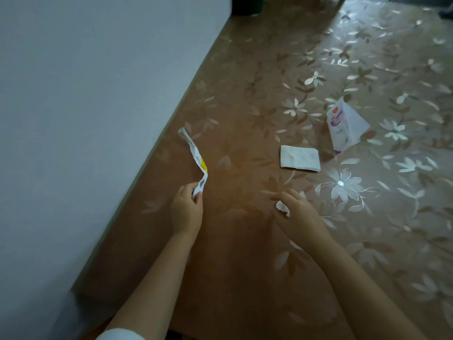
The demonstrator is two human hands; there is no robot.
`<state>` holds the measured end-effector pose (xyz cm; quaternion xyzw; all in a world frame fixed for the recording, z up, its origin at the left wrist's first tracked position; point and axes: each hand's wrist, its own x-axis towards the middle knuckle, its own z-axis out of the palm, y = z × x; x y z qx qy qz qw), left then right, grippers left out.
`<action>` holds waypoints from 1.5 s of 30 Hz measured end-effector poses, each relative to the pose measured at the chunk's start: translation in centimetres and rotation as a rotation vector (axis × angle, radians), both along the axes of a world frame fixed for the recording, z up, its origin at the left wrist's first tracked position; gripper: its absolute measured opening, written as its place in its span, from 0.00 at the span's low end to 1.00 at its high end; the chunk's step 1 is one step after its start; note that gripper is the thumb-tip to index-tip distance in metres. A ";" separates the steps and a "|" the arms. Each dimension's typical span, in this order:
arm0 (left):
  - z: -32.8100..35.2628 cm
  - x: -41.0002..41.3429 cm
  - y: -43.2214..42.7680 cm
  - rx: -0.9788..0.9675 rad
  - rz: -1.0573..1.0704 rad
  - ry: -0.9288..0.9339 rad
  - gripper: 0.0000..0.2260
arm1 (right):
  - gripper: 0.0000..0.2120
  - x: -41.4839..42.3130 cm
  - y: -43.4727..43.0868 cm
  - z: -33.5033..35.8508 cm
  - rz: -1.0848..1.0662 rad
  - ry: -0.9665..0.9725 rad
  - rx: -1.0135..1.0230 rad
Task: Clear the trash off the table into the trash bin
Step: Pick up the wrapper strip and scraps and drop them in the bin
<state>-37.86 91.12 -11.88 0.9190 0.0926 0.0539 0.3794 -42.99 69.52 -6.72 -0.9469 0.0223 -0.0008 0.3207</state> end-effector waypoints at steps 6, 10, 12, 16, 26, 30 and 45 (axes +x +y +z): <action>3.0 -3.1 -1.5 -0.162 -0.029 -0.001 0.09 | 0.09 -0.9 -2.6 -1.0 -0.119 -0.028 -0.040; 3.8 -5.8 -2.2 -0.197 -0.032 0.017 0.08 | 0.13 -1.1 -3.8 -2.3 -0.190 -0.005 -0.040; 3.6 -6.9 -2.2 -0.214 -0.020 0.027 0.07 | 0.15 -1.0 -3.8 -3.2 -0.194 0.023 -0.057; 3.0 -8.2 -2.2 -0.257 -0.004 0.048 0.04 | 0.14 -1.0 -3.3 -4.5 -0.198 0.038 -0.058; 4.3 -9.0 -2.7 -0.256 -0.088 0.008 0.08 | 0.03 -3.3 -1.6 -6.1 -0.179 0.013 -0.107; 5.1 -10.6 -3.7 -0.283 -0.127 0.062 0.08 | 0.02 -5.7 -2.1 -5.8 -0.180 0.046 -0.090; 8.8 -16.9 -13.8 -0.375 -0.544 0.236 0.06 | 0.05 -21.5 -10.1 0.1 -0.590 0.039 -0.051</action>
